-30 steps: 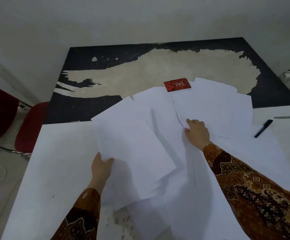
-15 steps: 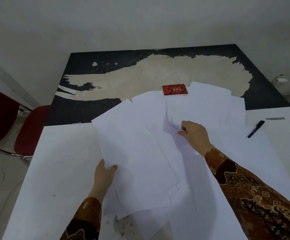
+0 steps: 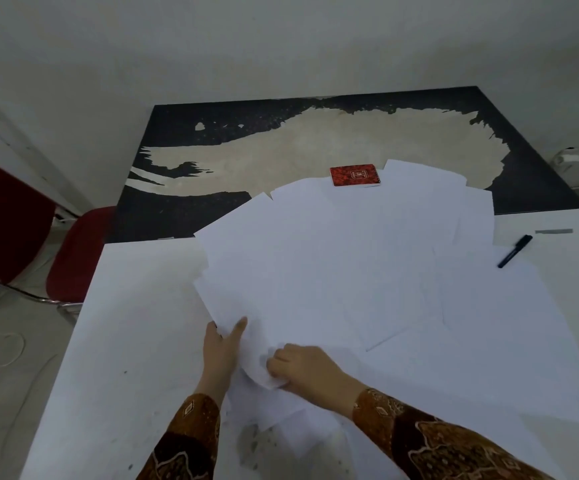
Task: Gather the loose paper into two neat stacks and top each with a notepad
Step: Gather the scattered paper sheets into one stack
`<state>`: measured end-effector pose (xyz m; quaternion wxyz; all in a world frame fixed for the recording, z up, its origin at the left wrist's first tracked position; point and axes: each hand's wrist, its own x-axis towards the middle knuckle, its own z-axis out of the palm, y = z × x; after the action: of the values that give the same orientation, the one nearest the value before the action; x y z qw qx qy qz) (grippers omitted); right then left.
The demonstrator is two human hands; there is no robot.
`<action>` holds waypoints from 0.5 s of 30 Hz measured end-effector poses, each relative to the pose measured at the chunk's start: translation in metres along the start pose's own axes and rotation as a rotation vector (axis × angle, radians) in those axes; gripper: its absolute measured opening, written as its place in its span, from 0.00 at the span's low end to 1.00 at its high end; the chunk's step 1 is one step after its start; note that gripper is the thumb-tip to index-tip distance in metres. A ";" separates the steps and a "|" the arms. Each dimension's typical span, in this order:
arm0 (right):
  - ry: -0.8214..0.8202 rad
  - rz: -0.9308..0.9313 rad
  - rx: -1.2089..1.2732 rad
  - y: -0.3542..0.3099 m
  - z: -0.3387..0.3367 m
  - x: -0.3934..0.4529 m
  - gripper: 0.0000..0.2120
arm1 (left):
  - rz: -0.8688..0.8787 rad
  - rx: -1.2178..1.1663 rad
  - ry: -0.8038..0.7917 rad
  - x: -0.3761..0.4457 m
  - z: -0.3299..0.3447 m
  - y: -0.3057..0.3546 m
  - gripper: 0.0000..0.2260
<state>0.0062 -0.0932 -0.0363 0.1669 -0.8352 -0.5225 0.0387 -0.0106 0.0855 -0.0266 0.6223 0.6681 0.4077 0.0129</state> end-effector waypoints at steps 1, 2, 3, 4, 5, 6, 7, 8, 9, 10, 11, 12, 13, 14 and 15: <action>-0.058 -0.002 0.069 -0.002 -0.003 0.000 0.14 | 0.009 0.028 -0.005 0.001 -0.001 -0.003 0.20; -0.137 0.050 0.169 0.000 -0.007 0.001 0.15 | 0.017 0.052 -0.010 0.001 -0.003 -0.007 0.20; -0.190 0.138 0.263 0.004 -0.012 0.001 0.19 | 0.022 0.066 -0.019 0.002 -0.004 -0.010 0.20; -0.196 0.233 0.326 0.010 -0.017 0.001 0.22 | 0.021 0.070 -0.030 0.003 -0.005 -0.013 0.20; -0.173 0.326 0.370 0.018 -0.023 -0.001 0.25 | 0.023 0.067 -0.039 0.002 -0.006 -0.013 0.20; -0.136 0.422 0.401 0.031 -0.030 -0.005 0.27 | 0.023 0.064 -0.042 0.003 -0.006 -0.014 0.20; -0.087 0.506 0.416 0.043 -0.037 -0.012 0.30 | 0.022 0.063 -0.041 0.003 -0.007 -0.014 0.21; -0.058 0.597 0.413 0.058 -0.044 -0.021 0.32 | 0.023 0.050 -0.040 0.002 -0.007 -0.014 0.21; -0.061 0.700 0.372 0.071 -0.052 -0.033 0.33 | 0.029 0.032 -0.037 0.003 -0.009 -0.015 0.21; -0.100 0.829 0.289 0.083 -0.059 -0.049 0.36 | 0.032 0.019 -0.035 0.002 -0.010 -0.016 0.21; -0.161 0.975 0.197 0.092 -0.065 -0.067 0.42 | 0.037 0.011 -0.031 0.001 -0.011 -0.017 0.21; -0.221 1.133 0.147 0.097 -0.068 -0.088 0.48 | 0.037 0.009 -0.033 -0.001 -0.012 -0.018 0.22; -0.255 1.262 0.145 0.099 -0.070 -0.108 0.52 | 0.038 0.005 -0.031 -0.002 -0.013 -0.019 0.22; -0.256 1.339 0.172 0.097 -0.068 -0.126 0.55 | 0.038 0.005 -0.028 -0.005 -0.014 -0.020 0.22; -0.228 1.353 0.184 0.094 -0.065 -0.137 0.57 | 0.044 0.001 -0.022 -0.005 -0.015 -0.020 0.22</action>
<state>0.0406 -0.2678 -0.0200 0.1203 -0.9507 0.1042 0.2660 -0.0329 0.0927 -0.0375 0.6260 0.6773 0.3860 0.0193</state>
